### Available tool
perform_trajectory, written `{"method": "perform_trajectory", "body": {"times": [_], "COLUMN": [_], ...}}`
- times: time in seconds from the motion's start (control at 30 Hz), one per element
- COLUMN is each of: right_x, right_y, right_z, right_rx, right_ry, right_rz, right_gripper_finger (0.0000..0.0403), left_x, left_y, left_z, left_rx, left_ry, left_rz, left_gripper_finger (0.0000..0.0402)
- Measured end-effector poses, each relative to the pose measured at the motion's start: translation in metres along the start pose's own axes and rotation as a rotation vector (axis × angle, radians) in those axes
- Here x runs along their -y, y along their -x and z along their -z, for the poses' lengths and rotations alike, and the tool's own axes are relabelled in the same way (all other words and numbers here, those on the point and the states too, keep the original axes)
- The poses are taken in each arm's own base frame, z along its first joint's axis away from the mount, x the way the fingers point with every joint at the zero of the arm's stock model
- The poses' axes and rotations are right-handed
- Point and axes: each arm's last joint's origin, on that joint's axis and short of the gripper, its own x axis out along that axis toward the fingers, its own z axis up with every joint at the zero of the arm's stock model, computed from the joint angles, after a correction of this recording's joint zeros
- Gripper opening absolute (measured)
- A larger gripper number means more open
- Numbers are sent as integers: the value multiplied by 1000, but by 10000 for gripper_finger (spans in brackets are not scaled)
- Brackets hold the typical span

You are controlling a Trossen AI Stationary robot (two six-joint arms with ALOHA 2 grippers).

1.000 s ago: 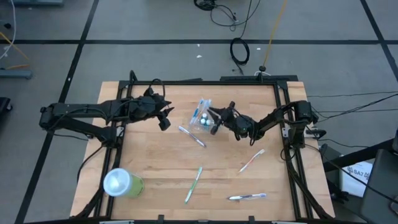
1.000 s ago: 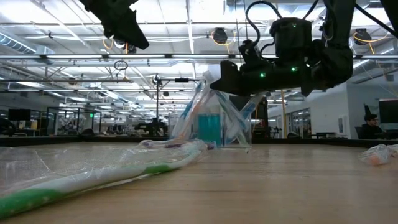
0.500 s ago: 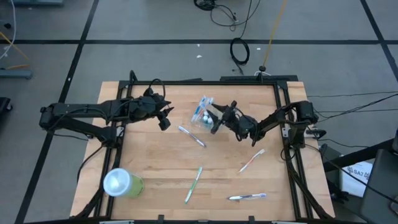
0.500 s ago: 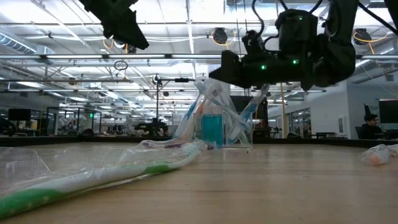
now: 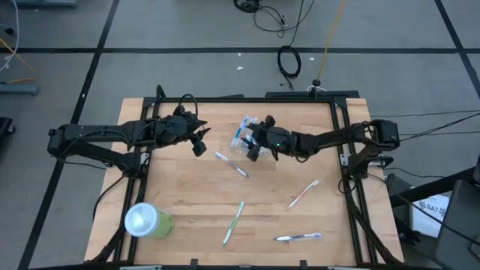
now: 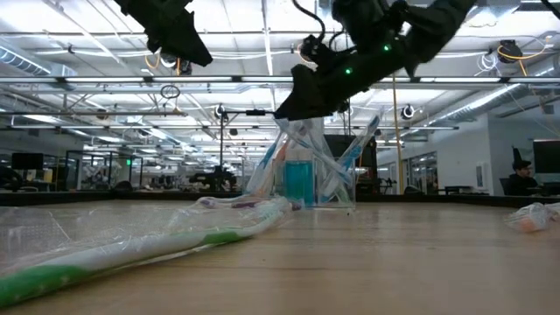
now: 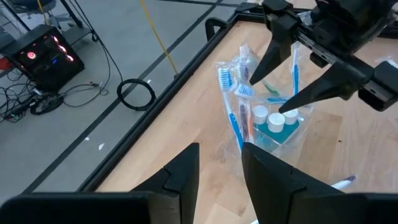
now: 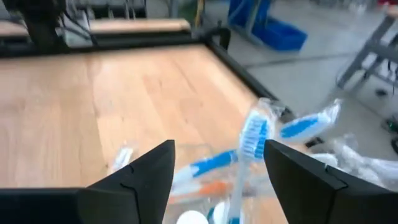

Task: Pick & Place toothbrushing station
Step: Put the blue toothbrush into the transparent organizer

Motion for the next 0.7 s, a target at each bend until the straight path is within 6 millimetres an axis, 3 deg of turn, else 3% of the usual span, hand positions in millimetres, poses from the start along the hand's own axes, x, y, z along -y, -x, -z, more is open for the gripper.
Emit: {"method": "perform_trajectory", "body": {"times": [0.7], "right_x": [10], "right_y": [-5], "right_z": [11], "right_rx": [-133], "right_ry": [-31], "right_rz": [79], "right_gripper_finger": [208], "left_x": [0], "left_y": [0], "left_z": [0], "left_rx": [0], "left_ry": [-21], "left_rz": [-1], "left_gripper_finger": [127]}}
